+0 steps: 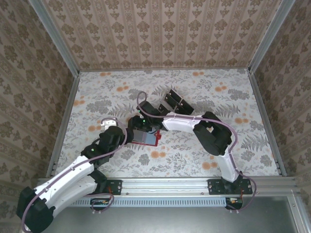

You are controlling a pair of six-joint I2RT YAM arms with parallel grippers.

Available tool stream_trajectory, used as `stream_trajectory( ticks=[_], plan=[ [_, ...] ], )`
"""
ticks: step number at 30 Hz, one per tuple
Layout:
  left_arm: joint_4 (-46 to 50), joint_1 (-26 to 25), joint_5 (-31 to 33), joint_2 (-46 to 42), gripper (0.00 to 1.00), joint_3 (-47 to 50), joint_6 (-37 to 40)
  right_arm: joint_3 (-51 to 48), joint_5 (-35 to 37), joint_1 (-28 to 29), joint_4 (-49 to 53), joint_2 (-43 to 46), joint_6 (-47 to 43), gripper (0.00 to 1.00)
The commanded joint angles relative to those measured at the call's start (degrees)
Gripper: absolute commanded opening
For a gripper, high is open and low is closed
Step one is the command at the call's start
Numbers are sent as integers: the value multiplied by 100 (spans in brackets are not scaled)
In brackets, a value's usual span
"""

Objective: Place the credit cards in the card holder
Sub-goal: Flip over the card slot in the card holder.

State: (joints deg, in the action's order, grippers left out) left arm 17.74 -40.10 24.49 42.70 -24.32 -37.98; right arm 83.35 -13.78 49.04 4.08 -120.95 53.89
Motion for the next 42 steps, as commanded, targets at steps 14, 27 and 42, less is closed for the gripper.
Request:
stream_trajectory(
  ticks=[14, 27, 42],
  plan=[
    [73, 175, -220, 257, 100, 137, 33, -107, -325, -144, -154, 263, -230, 52],
    [-617, 700, -1075, 1514, 100, -214, 282, 463, 728, -1052, 2477, 1383, -2543, 52],
    [-625, 1037, -1507, 2232, 100, -723, 580, 2200, 2922, -1116, 4383, -165, -4090, 40]
  ],
)
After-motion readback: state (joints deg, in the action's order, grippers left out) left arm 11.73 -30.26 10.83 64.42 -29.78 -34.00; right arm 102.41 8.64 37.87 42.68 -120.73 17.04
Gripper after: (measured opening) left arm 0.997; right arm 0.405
